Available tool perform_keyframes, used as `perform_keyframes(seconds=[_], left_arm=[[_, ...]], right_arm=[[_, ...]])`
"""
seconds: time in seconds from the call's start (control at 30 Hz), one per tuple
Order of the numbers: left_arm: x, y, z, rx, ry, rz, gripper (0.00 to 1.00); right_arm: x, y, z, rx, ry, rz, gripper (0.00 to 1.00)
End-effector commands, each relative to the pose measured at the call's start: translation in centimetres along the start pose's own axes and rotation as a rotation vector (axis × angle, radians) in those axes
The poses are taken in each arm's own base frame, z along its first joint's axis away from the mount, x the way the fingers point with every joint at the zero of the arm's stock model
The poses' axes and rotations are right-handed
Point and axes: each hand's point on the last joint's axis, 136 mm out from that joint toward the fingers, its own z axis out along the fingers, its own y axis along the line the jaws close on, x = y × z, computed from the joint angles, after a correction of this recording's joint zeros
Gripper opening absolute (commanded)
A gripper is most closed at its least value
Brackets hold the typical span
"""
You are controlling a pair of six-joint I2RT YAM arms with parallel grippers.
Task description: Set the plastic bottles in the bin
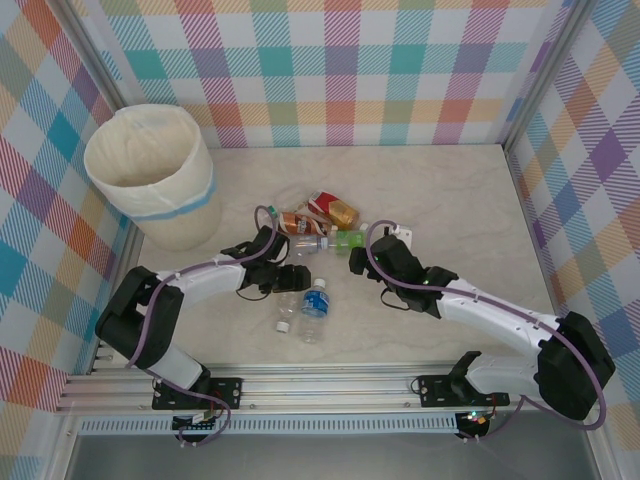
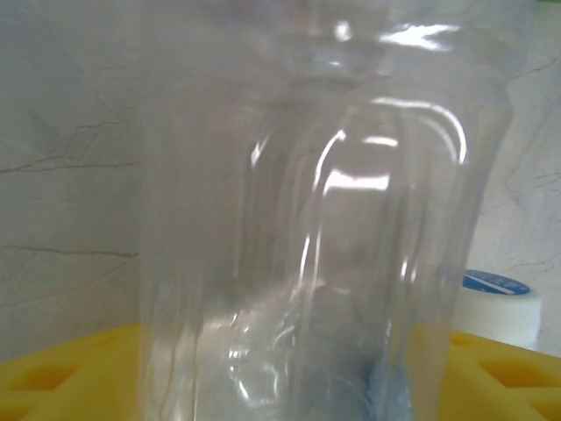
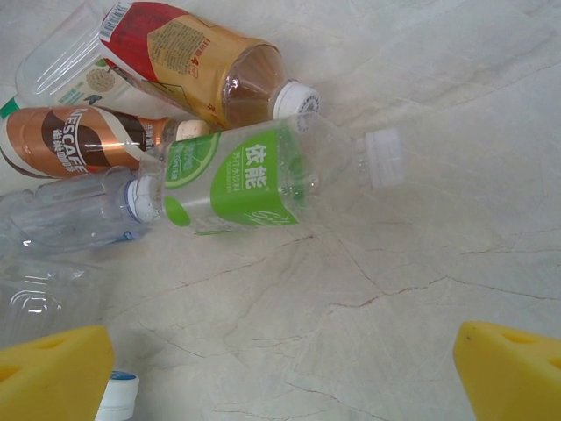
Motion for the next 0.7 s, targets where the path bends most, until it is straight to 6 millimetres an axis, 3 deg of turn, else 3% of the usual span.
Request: perform_keyframes(seconds=[0.0, 0.2, 0.47, 0.67], left_arm=[[-0.2, 0.1, 0.7, -0.007, -0.029, 0.016, 0.71], [-0.7, -0.6, 0.3, 0.048, -0.087, 0.048, 0.61], [-0.2, 0.8, 1.1, -0.014, -0.067, 0.049, 0.66], [-0.6, 0.3, -0.3, 0.010, -0.121, 0.065, 0.53]], right_arm=[[-0.9, 0.8, -0.3, -0.015, -0.005, 0.011, 1.00], [-0.9, 1.1, -0.2, -0.025, 0.005, 0.005, 1.00], [-1.5, 1.1, -0.5, -0.029, -0.023, 0.014, 1.00], [-2.0, 1.3, -0.6, -0.034, -0.047, 0.003, 1.00]])
